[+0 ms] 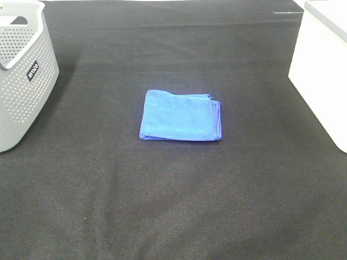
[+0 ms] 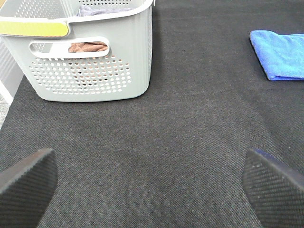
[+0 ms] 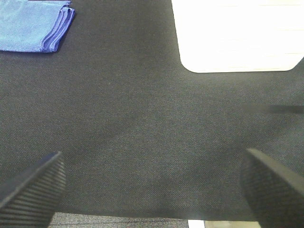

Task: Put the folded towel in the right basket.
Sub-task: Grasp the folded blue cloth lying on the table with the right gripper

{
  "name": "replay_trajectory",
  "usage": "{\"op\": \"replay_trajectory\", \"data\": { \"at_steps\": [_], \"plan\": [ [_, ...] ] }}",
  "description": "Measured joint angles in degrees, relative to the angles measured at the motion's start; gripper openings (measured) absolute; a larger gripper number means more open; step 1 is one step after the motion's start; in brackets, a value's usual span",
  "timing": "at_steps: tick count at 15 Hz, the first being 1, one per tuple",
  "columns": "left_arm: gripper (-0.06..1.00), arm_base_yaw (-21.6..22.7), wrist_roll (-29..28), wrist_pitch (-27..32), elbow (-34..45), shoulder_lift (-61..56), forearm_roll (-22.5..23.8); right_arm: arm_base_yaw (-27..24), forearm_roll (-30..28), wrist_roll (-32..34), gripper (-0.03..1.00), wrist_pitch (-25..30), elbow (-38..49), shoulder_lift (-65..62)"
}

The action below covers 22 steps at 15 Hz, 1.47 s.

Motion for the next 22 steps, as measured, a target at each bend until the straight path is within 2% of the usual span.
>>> {"op": "replay_trajectory", "data": {
  "at_steps": [22],
  "plan": [
    [0.99,0.0,0.0,0.0,0.0,0.0,0.0,0.0,0.0,0.0,0.96,0.0,0.0,0.0]
  ]
}}
